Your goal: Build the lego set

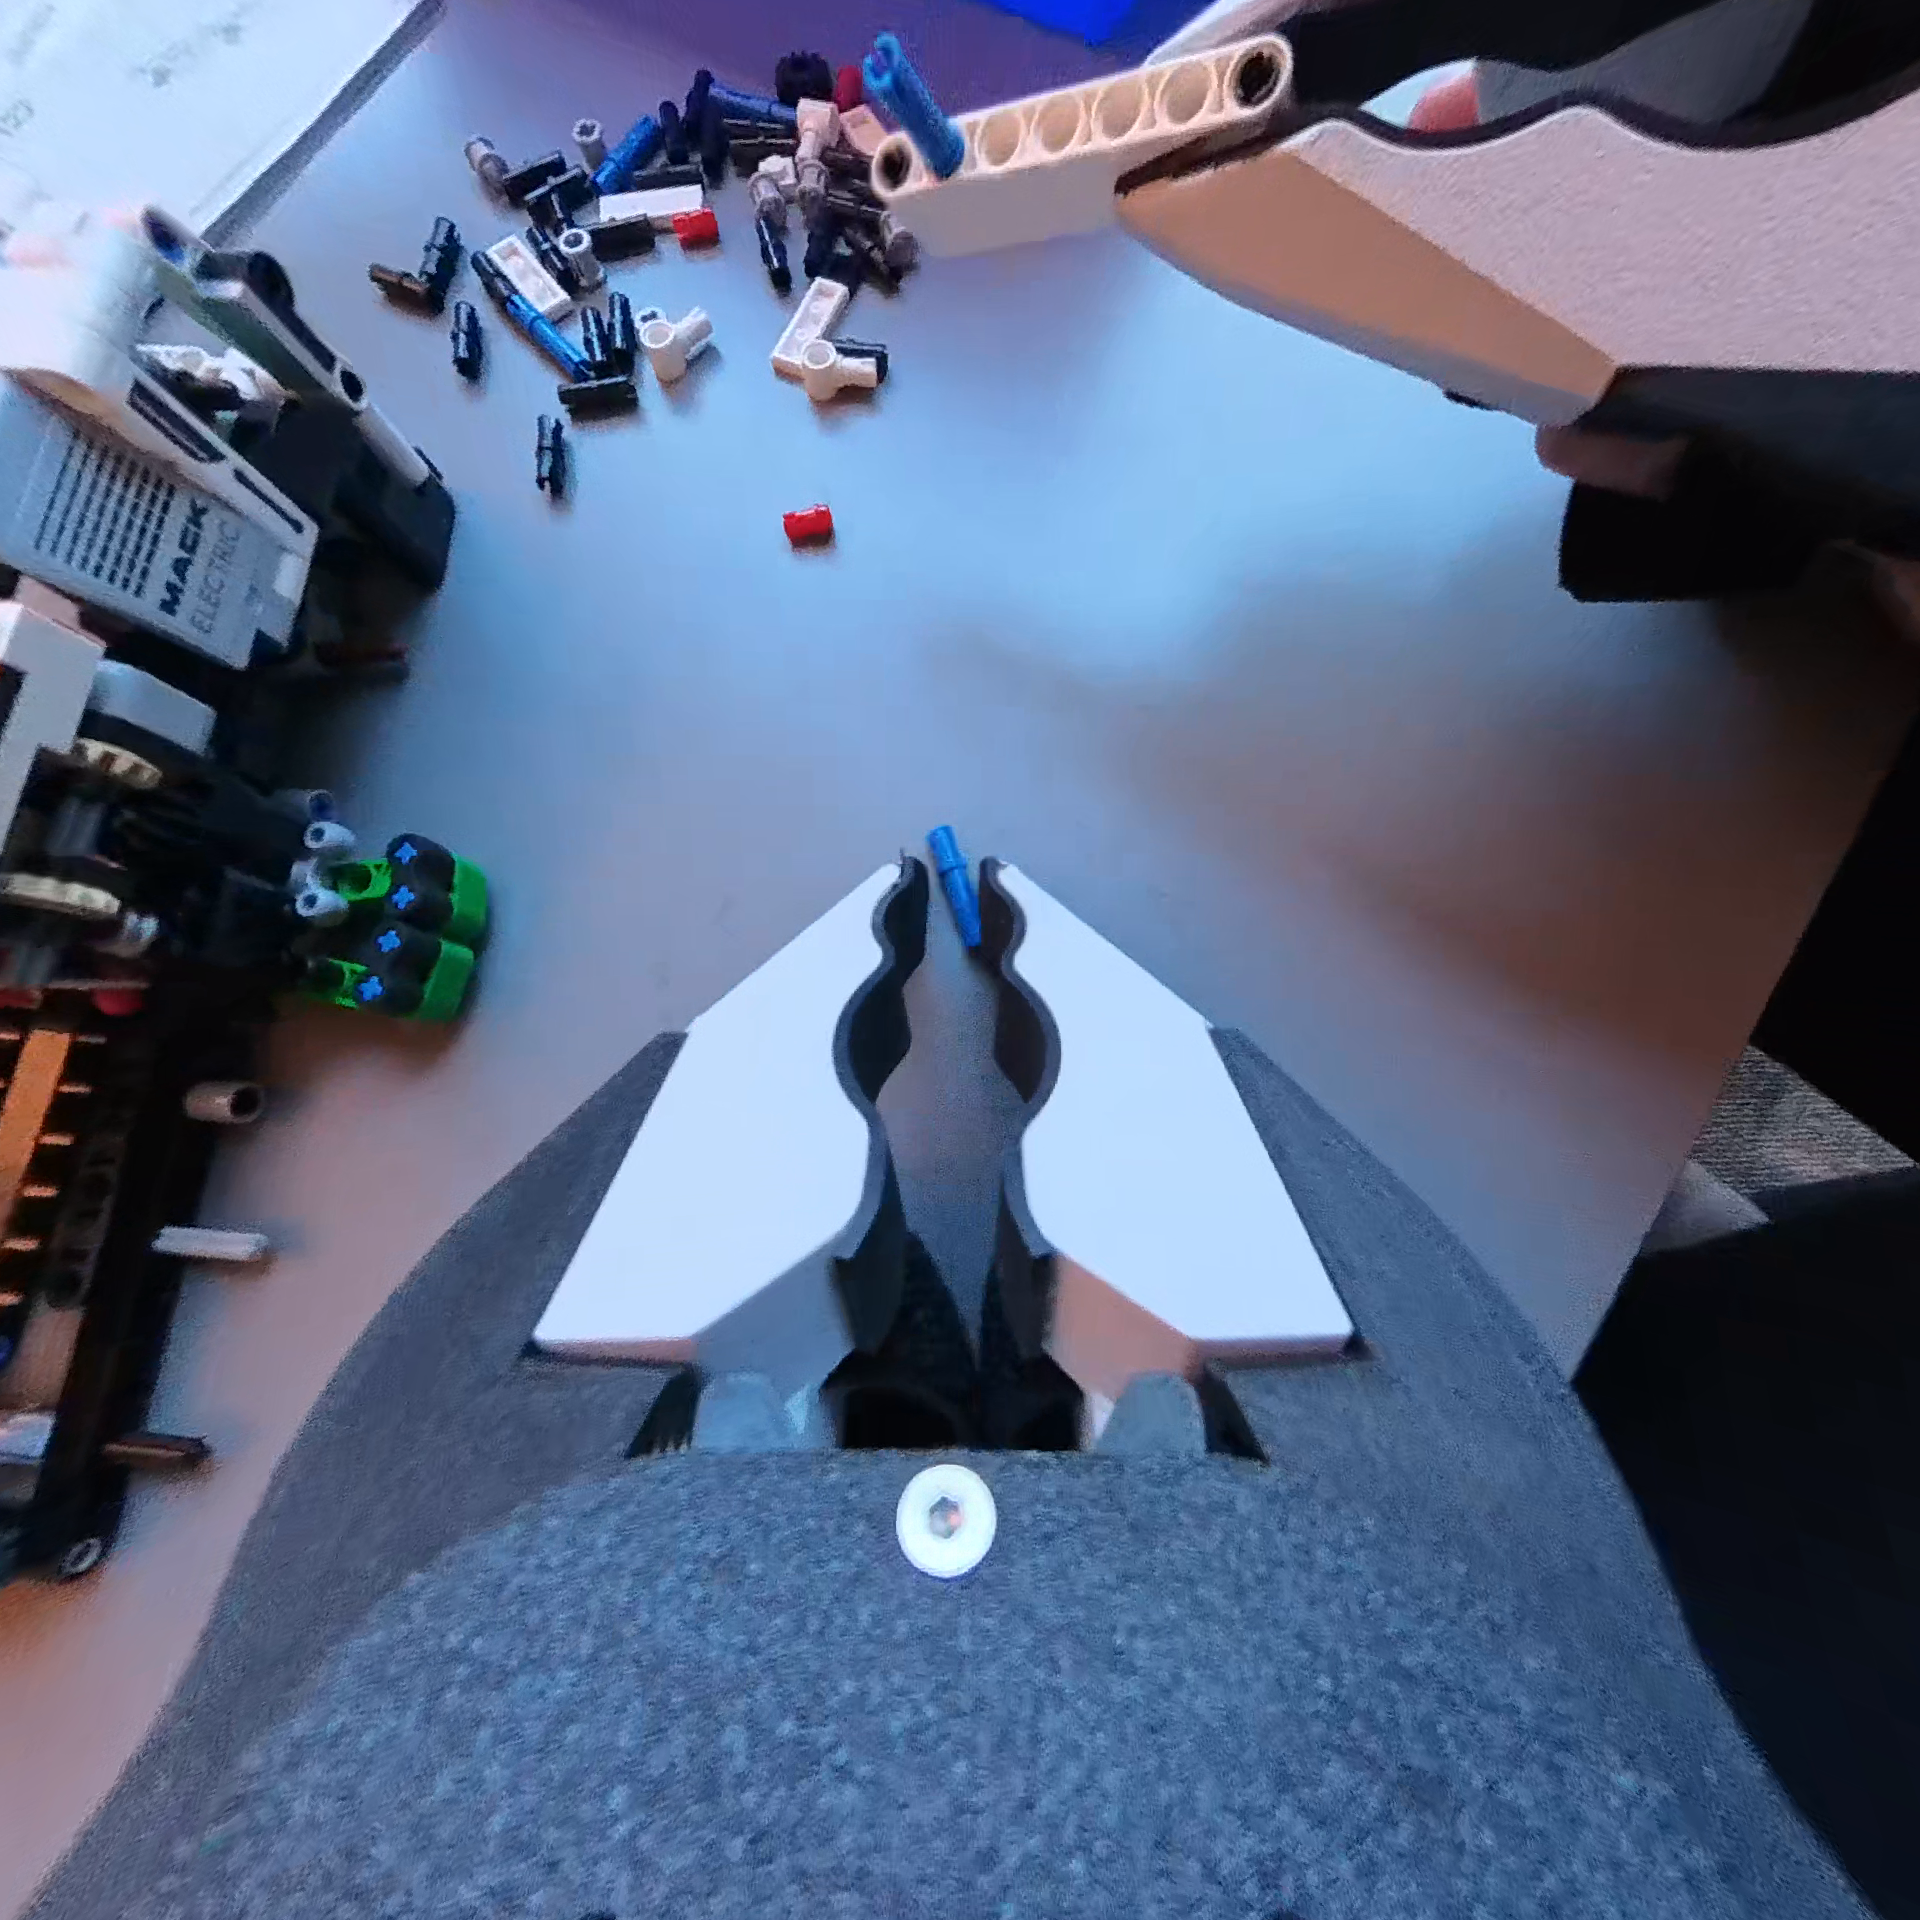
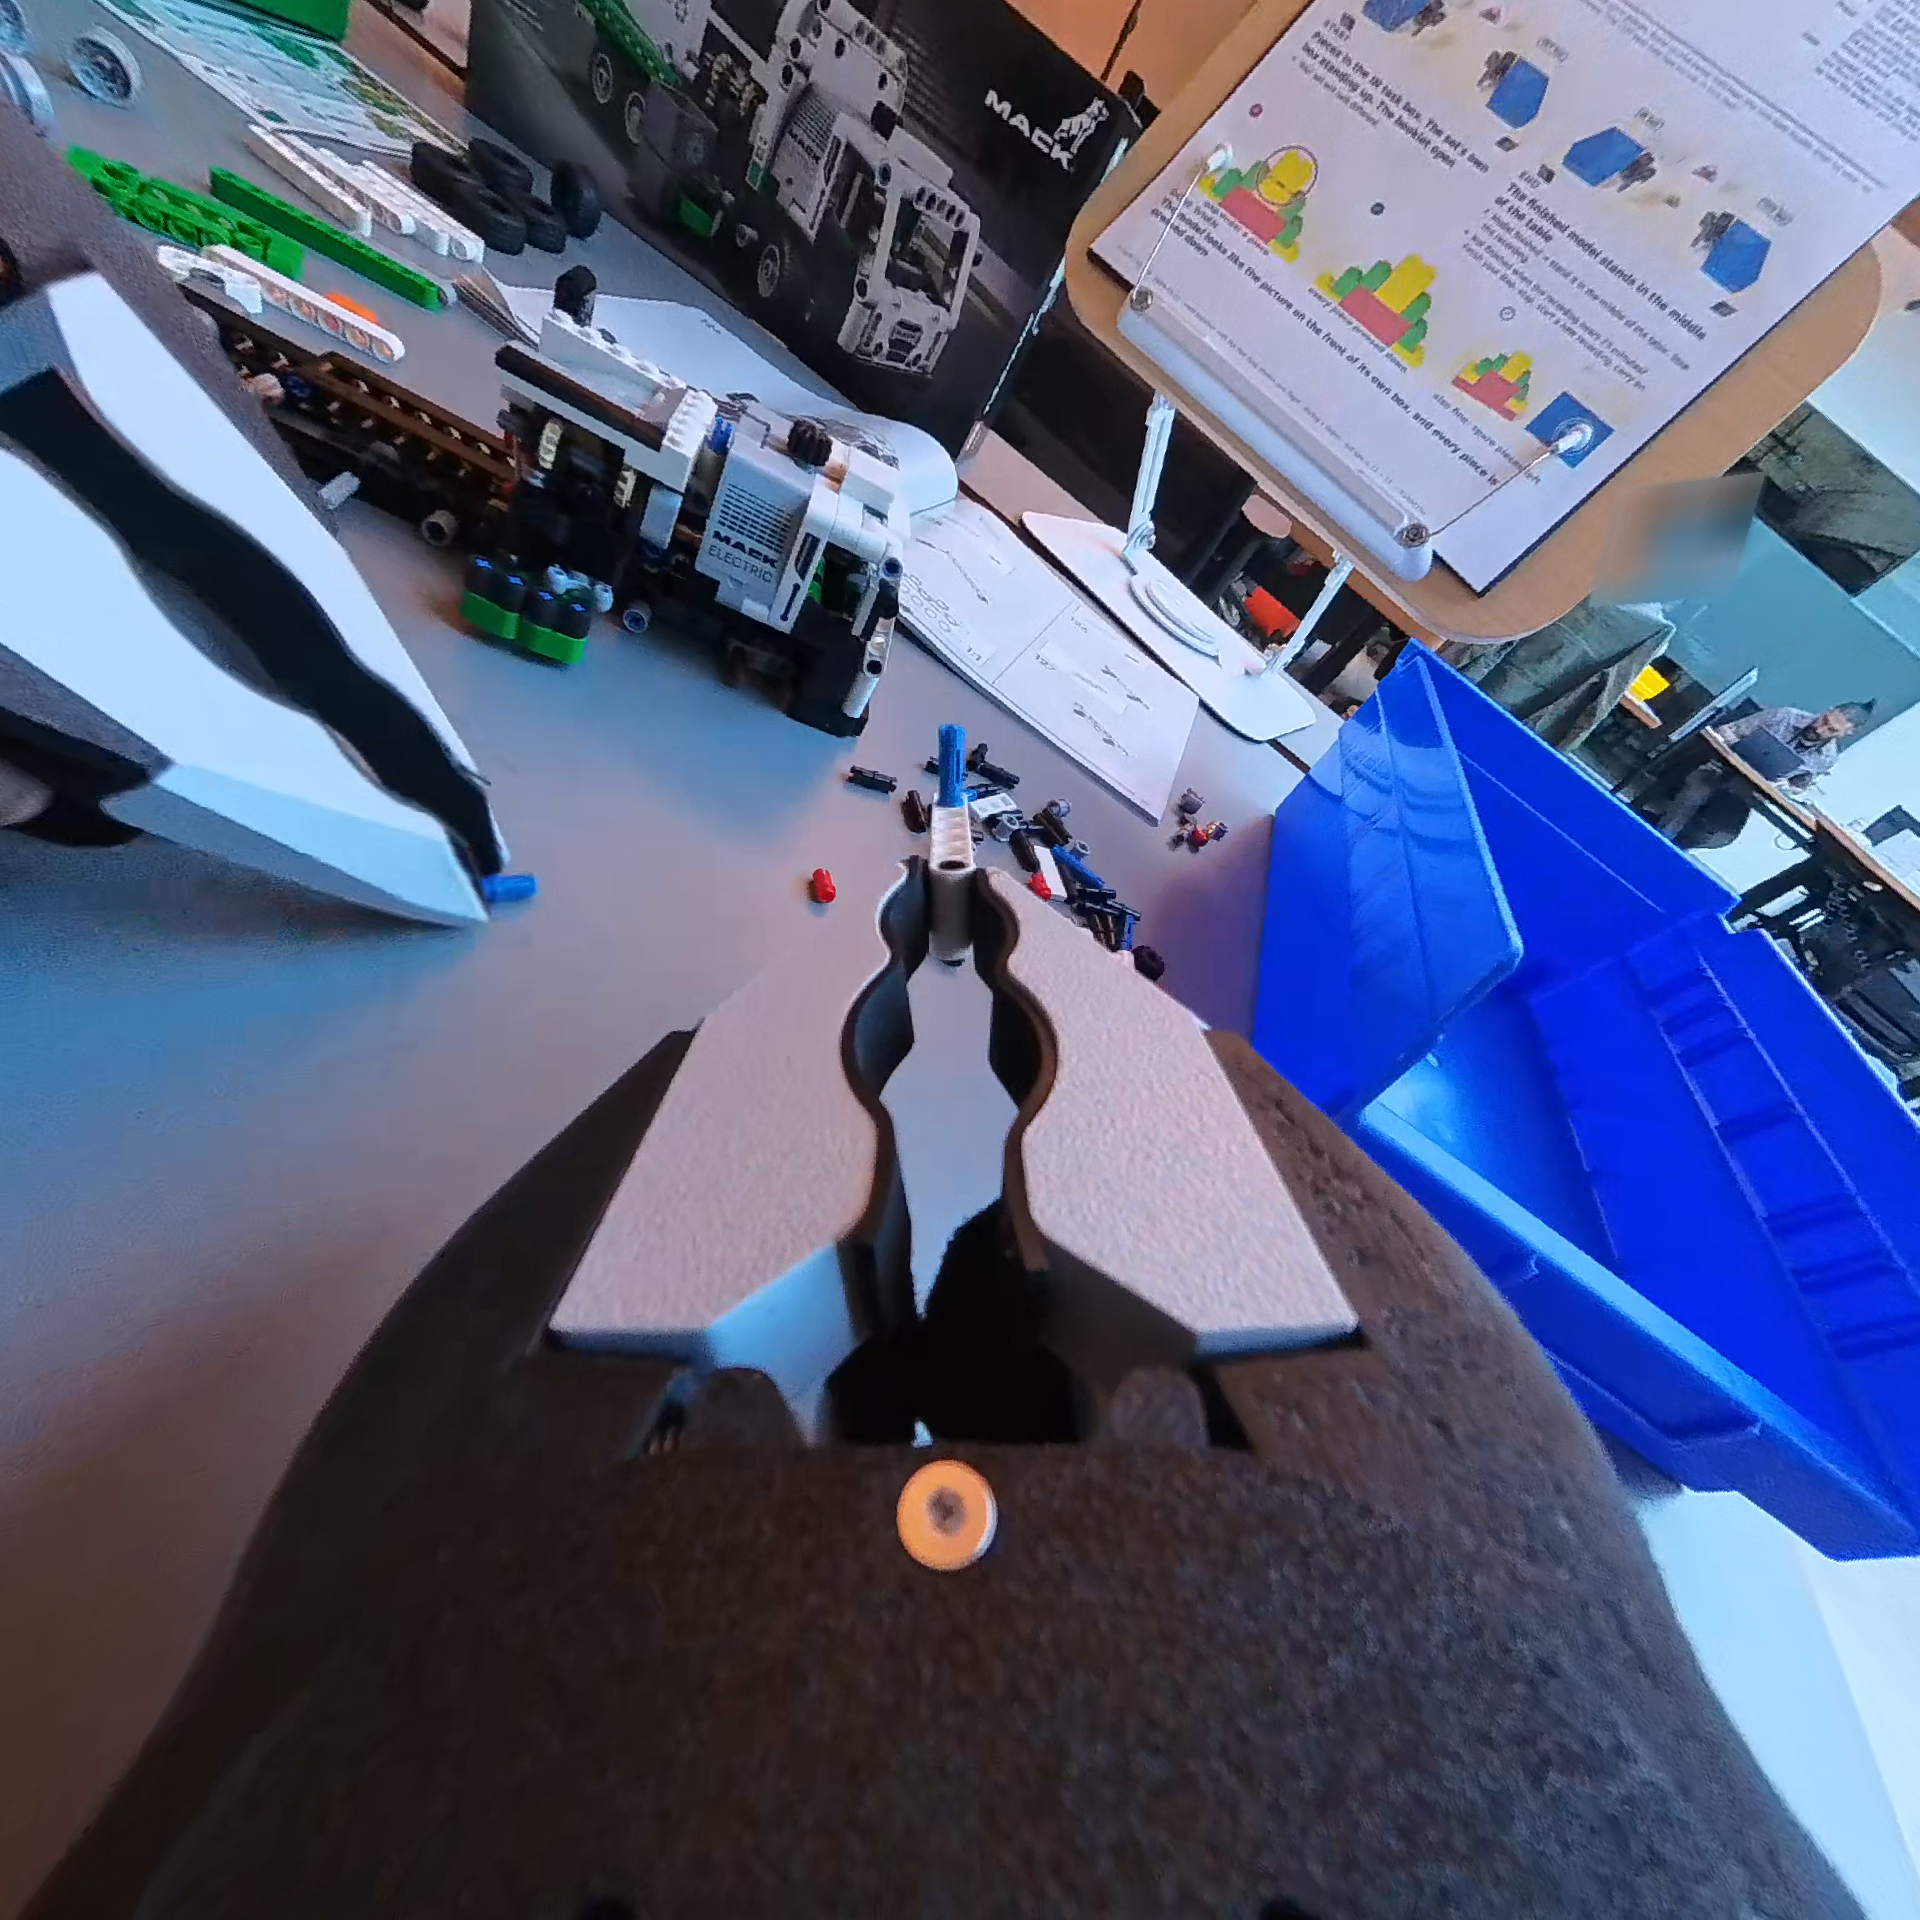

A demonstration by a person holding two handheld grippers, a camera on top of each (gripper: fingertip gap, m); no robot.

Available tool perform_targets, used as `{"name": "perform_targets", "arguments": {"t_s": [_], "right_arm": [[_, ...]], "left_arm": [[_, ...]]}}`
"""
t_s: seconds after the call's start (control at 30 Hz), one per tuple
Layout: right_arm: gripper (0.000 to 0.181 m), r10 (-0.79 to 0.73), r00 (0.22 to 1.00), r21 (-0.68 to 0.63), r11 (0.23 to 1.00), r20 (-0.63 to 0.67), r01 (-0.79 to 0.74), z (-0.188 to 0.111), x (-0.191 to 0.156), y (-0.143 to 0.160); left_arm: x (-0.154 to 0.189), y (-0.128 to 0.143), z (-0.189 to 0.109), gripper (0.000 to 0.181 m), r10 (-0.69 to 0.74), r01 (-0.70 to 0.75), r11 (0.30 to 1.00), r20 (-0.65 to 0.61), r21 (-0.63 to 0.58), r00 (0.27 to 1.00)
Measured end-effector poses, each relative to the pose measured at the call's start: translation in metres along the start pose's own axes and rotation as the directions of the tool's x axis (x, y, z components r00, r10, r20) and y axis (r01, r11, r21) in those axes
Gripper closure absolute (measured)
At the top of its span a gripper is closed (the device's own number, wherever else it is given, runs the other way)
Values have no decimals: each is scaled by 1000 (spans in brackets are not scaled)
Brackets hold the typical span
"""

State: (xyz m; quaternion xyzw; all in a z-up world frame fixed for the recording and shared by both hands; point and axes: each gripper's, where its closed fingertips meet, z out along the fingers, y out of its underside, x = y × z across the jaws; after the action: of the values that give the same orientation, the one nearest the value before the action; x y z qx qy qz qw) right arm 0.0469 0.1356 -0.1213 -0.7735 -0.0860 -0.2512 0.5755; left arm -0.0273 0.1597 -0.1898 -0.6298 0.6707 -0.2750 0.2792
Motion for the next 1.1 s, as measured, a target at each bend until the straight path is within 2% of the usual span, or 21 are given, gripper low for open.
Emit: {"name": "perform_targets", "arguments": {"t_s": [0.13, 0.3, 0.43, 0.5, 0.57, 0.67, 0.77, 0.9, 1.1], "right_arm": [[174, -9, 1000, -8, 1000, 6, 9, 1, -2, 1], [175, -28, 999, -31, 999, 18, 28, 3, -5, 4], [175, -75, 996, -64, 995, 56, 79, 8, -14, 9], [175, -113, 990, -68, 990, 88, 119, 10, -21, 10], [175, -155, 978, -46, 986, 142, 163, 13, -31, 9], [175, -269, 946, 27, 963, 180, 269, 17, -46, 1], [175, -372, 910, -30, 923, 181, 384, 27, -58, 6], [174, -477, 869, -36, 874, 131, 485, 30, -70, -1], [174, -563, 825, -61, 823, 45, 565, 24, -70, -3]], "left_arm": [[-4, 2, -3, 172, 68, -68, 998, 40, -14, 997], [-2, 3, -3, 177, 88, -88, 996, -12, 16, 996], [-3, 0, 0, 178, 177, -176, 984, -55, 18, 983], [-5, 0, -2, 178, 184, -184, 983, -126, 17, 975], [-11, -9, -11, 178, 166, -153, 985, -220, 76, 961], [-11, -24, -28, 178, 114, -74, 991, -430, 109, 896], [-9, -28, -32, 178, 67, -30, 997, -547, 76, 835], [-18, -21, -26, 178, 112, -70, 992, -513, 100, 851], [-8, -6, -29, 178, 170, -103, 983, -518, 154, 838]]}}
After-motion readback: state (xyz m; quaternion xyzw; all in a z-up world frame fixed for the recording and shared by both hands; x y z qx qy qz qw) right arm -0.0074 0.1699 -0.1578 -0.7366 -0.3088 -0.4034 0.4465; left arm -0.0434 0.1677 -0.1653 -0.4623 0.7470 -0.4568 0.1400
